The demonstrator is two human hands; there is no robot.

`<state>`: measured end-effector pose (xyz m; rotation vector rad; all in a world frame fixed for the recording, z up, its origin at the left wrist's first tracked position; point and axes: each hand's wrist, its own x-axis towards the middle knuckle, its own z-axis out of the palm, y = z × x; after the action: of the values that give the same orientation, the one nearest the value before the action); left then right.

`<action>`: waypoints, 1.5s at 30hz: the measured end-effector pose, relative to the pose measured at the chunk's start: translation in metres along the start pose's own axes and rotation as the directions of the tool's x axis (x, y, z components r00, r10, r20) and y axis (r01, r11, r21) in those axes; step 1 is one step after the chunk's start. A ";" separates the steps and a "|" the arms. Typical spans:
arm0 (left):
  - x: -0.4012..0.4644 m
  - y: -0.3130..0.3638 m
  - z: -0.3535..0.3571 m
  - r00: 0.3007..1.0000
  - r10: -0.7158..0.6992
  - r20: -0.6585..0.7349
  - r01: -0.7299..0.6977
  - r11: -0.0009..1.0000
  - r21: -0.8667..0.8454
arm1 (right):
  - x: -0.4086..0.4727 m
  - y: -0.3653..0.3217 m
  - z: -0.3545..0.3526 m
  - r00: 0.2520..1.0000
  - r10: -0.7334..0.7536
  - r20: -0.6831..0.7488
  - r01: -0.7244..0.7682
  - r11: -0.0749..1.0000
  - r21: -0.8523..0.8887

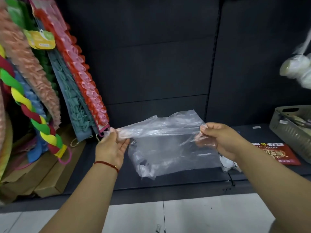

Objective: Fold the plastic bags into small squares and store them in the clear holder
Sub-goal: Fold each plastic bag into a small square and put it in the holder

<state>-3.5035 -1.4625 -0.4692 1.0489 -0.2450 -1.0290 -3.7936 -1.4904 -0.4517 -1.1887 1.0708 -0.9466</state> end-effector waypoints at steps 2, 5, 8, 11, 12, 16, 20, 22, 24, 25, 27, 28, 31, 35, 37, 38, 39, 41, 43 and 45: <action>0.000 0.001 -0.004 0.980 -0.156 0.122 0.172 0.976 -0.131 | 0.001 0.000 0.004 1.000 0.021 0.001 -0.021 0.997 0.068; -0.011 -0.013 -0.008 0.861 -0.358 0.362 0.316 0.933 0.173 | 0.004 0.001 0.008 0.999 0.038 -0.011 -0.036 0.986 0.164; -0.019 -0.029 -0.004 0.882 -0.266 0.390 0.038 0.864 0.502 | 0.006 0.000 0.007 0.998 0.043 -0.046 -0.037 0.992 0.123; -0.014 -0.034 -0.006 0.928 -0.135 0.347 -0.061 0.864 0.500 | 0.007 0.002 0.006 0.997 0.008 -0.082 -0.001 0.996 0.091; -0.012 -0.033 -0.006 0.945 -0.098 0.312 -0.070 0.871 0.487 | 0.007 0.003 0.007 0.993 -0.025 -0.116 0.030 0.999 0.037; -0.013 -0.030 -0.007 0.971 0.057 0.232 -0.163 0.869 0.468 | 0.014 0.010 0.007 0.945 -0.143 -0.294 0.133 0.990 -0.055; -0.020 -0.024 -0.006 0.947 0.138 0.290 -0.267 0.842 0.470 | 0.016 0.012 0.005 0.949 -0.174 -0.261 0.159 0.984 -0.080; -0.021 -0.021 -0.007 0.946 0.125 0.298 -0.261 0.838 0.478 | 0.014 0.011 0.007 0.973 -0.169 -0.160 0.154 0.983 -0.102; -0.021 -0.018 -0.008 0.949 0.077 0.306 -0.223 0.850 0.477 | 0.012 0.011 0.007 0.979 -0.174 -0.106 0.154 0.974 -0.167; -0.021 -0.016 -0.009 0.944 0.051 0.325 -0.207 0.859 0.468 | 0.012 0.012 0.006 0.979 -0.180 -0.100 0.157 0.966 -0.204; -0.021 -0.012 -0.010 0.926 0.023 0.376 -0.214 0.854 0.474 | 0.012 0.011 0.004 0.973 -0.202 -0.113 0.166 0.950 -0.265; -0.021 -0.010 -0.010 0.918 0.034 0.396 -0.243 0.837 0.490 | 0.012 0.011 0.003 0.968 -0.218 -0.123 0.174 0.939 -0.297; -0.021 -0.008 -0.011 0.896 0.128 0.425 -0.377 0.725 0.577 | 0.014 0.010 0.001 0.954 -0.263 -0.144 0.190 0.901 -0.390; -0.021 -0.006 -0.010 0.866 0.178 0.467 -0.472 0.602 0.644 | 0.014 0.009 0.001 0.935 -0.318 -0.153 0.207 0.846 -0.491; -0.021 -0.005 -0.010 0.851 0.186 0.492 -0.504 0.556 0.661 | 0.015 0.008 0.001 0.929 -0.331 -0.164 0.211 0.840 -0.499; -0.020 -0.005 -0.010 0.844 0.194 0.500 -0.519 0.533 0.668 | 0.015 0.008 0.001 0.927 -0.335 -0.168 0.212 0.839 -0.500; -0.020 -0.005 -0.010 0.840 0.204 0.504 -0.530 0.513 0.675 | 0.015 0.007 0.001 0.926 -0.337 -0.170 0.212 0.837 -0.504; -0.018 -0.004 -0.010 0.831 0.225 0.509 -0.550 0.469 0.691 | 0.015 0.005 0.001 0.923 -0.344 -0.172 0.211 0.827 -0.520; -0.017 -0.003 -0.011 0.816 0.244 0.525 -0.576 0.419 0.701 | 0.015 0.004 0.001 0.921 -0.351 -0.168 0.212 0.815 -0.539; -0.016 -0.002 -0.010 0.793 0.263 0.549 -0.608 0.379 0.698 | 0.014 0.003 0.001 0.920 -0.359 -0.155 0.216 0.797 -0.564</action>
<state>-3.5073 -1.4439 -0.4712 1.5534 -1.4152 -0.5206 -3.7890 -1.5034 -0.4561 -1.7732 1.4503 -1.0935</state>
